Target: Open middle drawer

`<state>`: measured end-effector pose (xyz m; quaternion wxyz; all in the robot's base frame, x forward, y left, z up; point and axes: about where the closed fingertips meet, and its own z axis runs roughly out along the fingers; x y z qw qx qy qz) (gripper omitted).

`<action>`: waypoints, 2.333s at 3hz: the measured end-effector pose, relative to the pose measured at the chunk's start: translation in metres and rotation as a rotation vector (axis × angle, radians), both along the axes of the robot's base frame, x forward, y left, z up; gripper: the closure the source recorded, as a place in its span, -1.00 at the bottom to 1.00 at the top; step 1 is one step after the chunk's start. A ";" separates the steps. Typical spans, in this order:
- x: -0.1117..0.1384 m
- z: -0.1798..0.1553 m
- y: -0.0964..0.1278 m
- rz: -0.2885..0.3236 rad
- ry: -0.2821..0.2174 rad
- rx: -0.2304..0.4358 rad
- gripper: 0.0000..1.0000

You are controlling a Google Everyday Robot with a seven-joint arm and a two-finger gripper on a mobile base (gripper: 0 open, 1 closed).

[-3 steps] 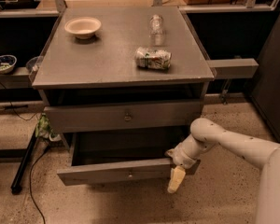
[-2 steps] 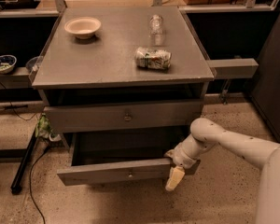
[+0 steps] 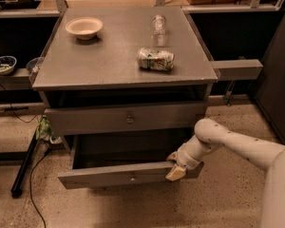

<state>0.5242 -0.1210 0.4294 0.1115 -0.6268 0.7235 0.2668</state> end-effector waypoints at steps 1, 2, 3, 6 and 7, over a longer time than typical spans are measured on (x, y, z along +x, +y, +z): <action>0.000 0.000 0.000 0.000 0.000 0.000 0.75; 0.000 0.000 0.000 0.000 0.000 0.000 1.00; 0.000 0.000 0.000 0.000 0.000 0.000 1.00; 0.018 0.007 -0.008 0.006 0.003 0.008 1.00; 0.019 0.007 -0.008 0.006 0.003 0.008 1.00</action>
Offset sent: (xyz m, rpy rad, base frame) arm 0.0000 0.0000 0.0000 0.0000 0.0000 0.0000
